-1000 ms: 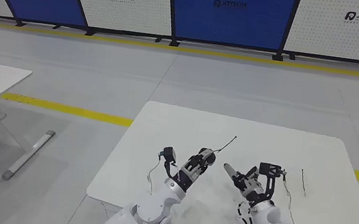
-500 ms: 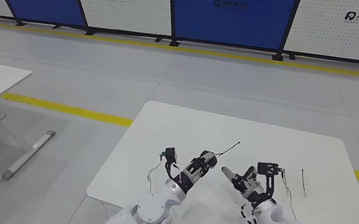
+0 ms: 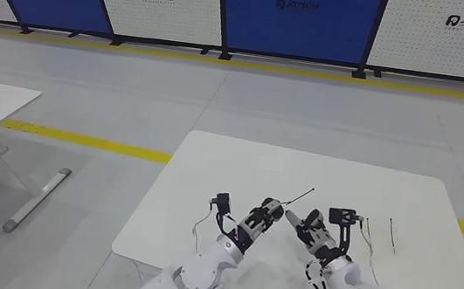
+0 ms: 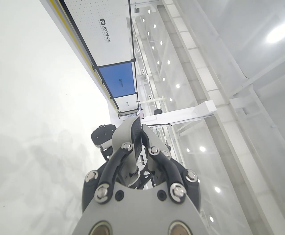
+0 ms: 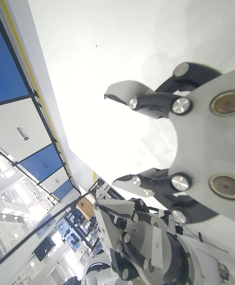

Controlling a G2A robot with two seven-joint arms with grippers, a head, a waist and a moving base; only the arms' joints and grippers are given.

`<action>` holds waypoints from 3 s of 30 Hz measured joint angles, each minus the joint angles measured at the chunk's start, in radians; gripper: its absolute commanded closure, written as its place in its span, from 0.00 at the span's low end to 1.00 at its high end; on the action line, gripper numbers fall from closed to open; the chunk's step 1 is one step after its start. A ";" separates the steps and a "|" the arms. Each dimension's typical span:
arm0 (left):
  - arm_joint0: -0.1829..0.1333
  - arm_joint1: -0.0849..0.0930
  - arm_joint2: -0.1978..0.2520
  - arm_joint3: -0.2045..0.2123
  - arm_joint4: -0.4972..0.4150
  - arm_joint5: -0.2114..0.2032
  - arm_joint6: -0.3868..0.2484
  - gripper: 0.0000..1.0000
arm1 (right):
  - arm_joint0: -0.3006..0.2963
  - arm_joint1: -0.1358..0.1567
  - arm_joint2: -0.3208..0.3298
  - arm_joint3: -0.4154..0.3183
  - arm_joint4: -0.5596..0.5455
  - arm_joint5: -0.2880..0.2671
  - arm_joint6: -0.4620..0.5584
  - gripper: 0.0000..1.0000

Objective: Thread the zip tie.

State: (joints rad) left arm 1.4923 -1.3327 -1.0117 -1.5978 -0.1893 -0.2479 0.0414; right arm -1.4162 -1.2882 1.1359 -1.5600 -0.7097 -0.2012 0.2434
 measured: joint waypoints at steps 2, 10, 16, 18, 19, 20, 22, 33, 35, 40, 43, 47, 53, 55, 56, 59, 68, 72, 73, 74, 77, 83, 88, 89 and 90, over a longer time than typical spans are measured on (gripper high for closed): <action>-0.003 -0.001 0.004 0.002 0.006 0.002 0.002 1.00 | -0.001 0.001 0.001 -0.006 0.003 -0.008 0.009 0.54; -0.010 -0.005 0.017 0.012 0.027 0.008 0.009 1.00 | -0.001 0.003 -0.003 -0.016 0.017 -0.029 0.035 0.59; -0.012 -0.007 0.028 0.021 0.046 0.011 0.016 1.00 | -0.002 0.004 -0.002 -0.021 0.016 -0.036 0.031 0.67; -0.012 -0.007 0.030 0.023 0.051 0.011 0.016 1.00 | -0.002 0.004 -0.002 -0.021 0.016 -0.037 0.030 0.67; -0.012 -0.008 0.031 0.023 0.054 0.011 0.017 1.00 | -0.002 0.005 -0.002 -0.021 0.016 -0.039 0.030 0.68; -0.012 -0.008 0.031 0.023 0.056 0.011 0.017 1.00 | -0.002 0.005 -0.002 -0.021 0.016 -0.040 0.030 0.68; -0.011 -0.008 0.033 0.023 0.061 0.011 0.017 1.00 | -0.003 0.005 -0.003 -0.022 0.016 -0.041 0.029 0.69; -0.011 -0.010 0.038 0.031 0.076 0.008 0.019 1.00 | -0.005 0.006 -0.009 -0.025 0.012 -0.057 0.016 0.74; -0.011 -0.010 0.038 0.032 0.076 0.008 0.018 1.00 | -0.004 0.006 -0.011 -0.024 0.013 -0.056 0.016 0.75; -0.012 -0.010 0.036 0.032 0.078 0.009 0.014 1.00 | 0.001 0.006 -0.015 -0.021 0.014 -0.053 0.016 0.82; -0.011 -0.010 0.036 0.033 0.080 0.009 0.011 1.00 | 0.001 0.006 -0.017 -0.021 0.012 -0.052 0.013 0.85; -0.011 -0.010 0.035 0.037 0.084 0.012 0.008 1.00 | 0.003 0.005 -0.020 -0.017 0.022 -0.057 0.019 0.85; -0.013 -0.010 0.035 0.043 0.087 0.012 0.007 1.00 | 0.004 0.006 -0.024 -0.012 0.023 -0.062 0.018 1.00; -0.013 -0.010 0.035 0.043 0.089 0.010 0.007 1.00 | 0.004 0.006 -0.025 -0.011 0.021 -0.062 0.016 1.00; -0.013 -0.010 0.034 0.043 0.090 0.009 0.008 1.00 | 0.004 0.006 -0.026 -0.011 0.020 -0.062 0.015 1.00; -0.011 -0.010 0.033 0.044 0.091 0.006 0.008 1.00 | 0.003 0.006 -0.027 -0.011 0.020 -0.061 0.013 1.00; -0.002 -0.009 0.027 0.026 0.089 -0.022 -0.002 1.00 | 0.011 0.004 -0.043 -0.003 0.024 -0.057 0.031 1.00; 0.002 -0.008 0.025 0.017 0.093 -0.027 -0.007 1.00 | 0.017 0.003 -0.050 0.004 0.025 -0.054 0.039 1.00; 0.004 -0.007 0.025 0.014 0.094 -0.029 -0.008 1.00 | 0.018 0.003 -0.052 0.005 0.025 -0.054 0.041 1.00; 0.005 -0.007 0.025 0.013 0.094 -0.031 -0.009 1.00 | 0.019 0.003 -0.053 0.006 0.025 -0.053 0.042 1.00; 0.008 -0.007 0.024 0.007 0.098 -0.033 -0.010 1.00 | 0.021 0.003 -0.055 0.009 0.024 -0.051 0.045 1.00; 0.011 -0.006 0.023 -0.002 0.106 -0.034 -0.005 1.00 | 0.023 0.003 -0.054 0.015 0.032 -0.049 0.048 1.00; 0.007 -0.008 0.024 0.010 0.113 -0.026 0.012 1.00 | 0.015 0.007 -0.032 0.009 0.056 -0.052 0.040 0.70; 0.007 -0.008 0.024 0.012 0.112 -0.026 0.013 1.00 | 0.013 0.007 -0.028 0.006 0.055 -0.052 0.039 0.71; 0.006 -0.008 0.025 0.014 0.111 -0.026 0.014 1.00 | 0.010 0.008 -0.025 0.004 0.053 -0.052 0.038 0.74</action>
State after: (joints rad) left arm 1.4985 -1.3409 -0.9871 -1.5835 -0.0780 -0.2735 0.0552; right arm -1.4058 -1.2798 1.1108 -1.5559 -0.6563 -0.2537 0.2811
